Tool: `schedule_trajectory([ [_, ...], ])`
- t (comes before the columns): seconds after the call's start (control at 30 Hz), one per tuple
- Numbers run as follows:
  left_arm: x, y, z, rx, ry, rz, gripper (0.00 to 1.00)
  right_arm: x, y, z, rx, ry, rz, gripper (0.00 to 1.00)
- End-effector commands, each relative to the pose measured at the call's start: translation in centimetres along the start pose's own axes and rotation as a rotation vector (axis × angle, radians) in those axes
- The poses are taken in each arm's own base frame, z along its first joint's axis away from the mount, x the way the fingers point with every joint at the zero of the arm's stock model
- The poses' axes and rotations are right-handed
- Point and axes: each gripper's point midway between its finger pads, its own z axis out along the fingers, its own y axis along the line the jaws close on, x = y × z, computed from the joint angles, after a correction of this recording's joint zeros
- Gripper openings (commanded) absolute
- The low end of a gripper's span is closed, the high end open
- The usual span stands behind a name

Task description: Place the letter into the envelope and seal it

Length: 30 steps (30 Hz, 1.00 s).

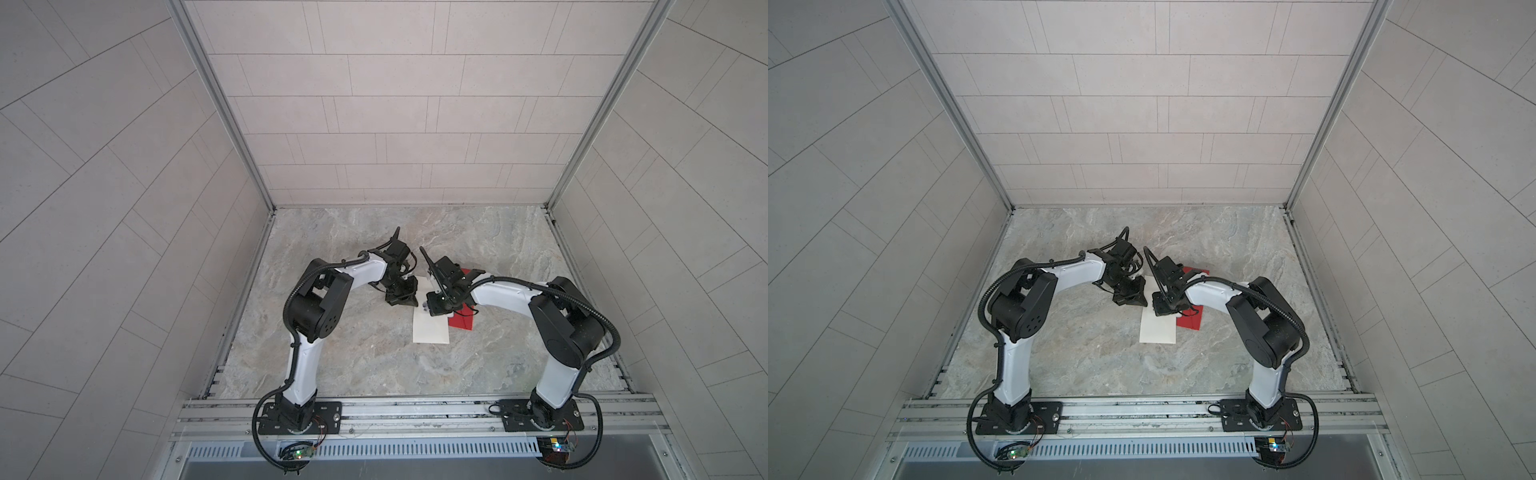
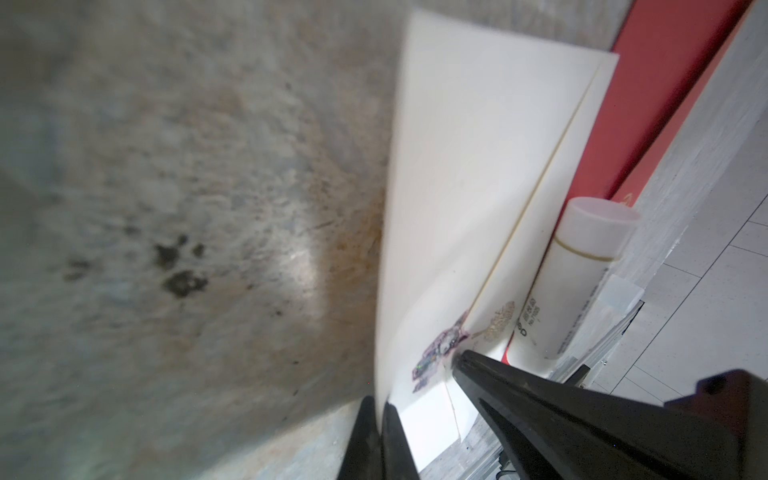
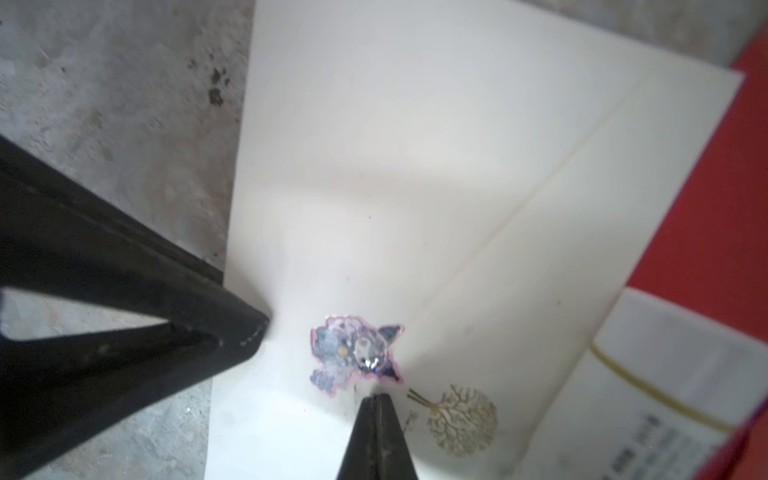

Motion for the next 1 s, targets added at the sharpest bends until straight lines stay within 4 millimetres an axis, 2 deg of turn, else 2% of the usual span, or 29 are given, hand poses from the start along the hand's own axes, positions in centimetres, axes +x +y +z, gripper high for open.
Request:
schedule_trajectory([
  [0.0,-0.7,1.2,0.2,-0.042,-0.022,-0.011,0.00,1.4,-1.3,-0.6,0.040,0.048,0.020,0.06],
  [0.13,-0.6,1.1,0.2,-0.041,-0.018,-0.003,0.00,0.2,-0.9,-1.1,0.019,0.031,0.020,0.06],
  [0.43,-0.4,0.8,0.1,-0.041,-0.016,0.011,0.00,1.3,0.0,1.1,-0.026,0.106,0.028,0.06],
  [0.57,-0.4,0.6,0.2,-0.038,-0.014,0.020,0.00,1.7,-0.2,2.0,-0.011,0.126,0.033,0.07],
  [0.83,0.0,0.1,0.1,-0.037,0.002,0.048,0.00,1.3,-0.6,3.3,0.014,0.131,0.051,0.06],
  [0.97,0.2,-0.1,0.0,-0.038,0.004,0.058,0.00,1.0,-0.5,3.1,0.014,0.123,0.050,0.06],
])
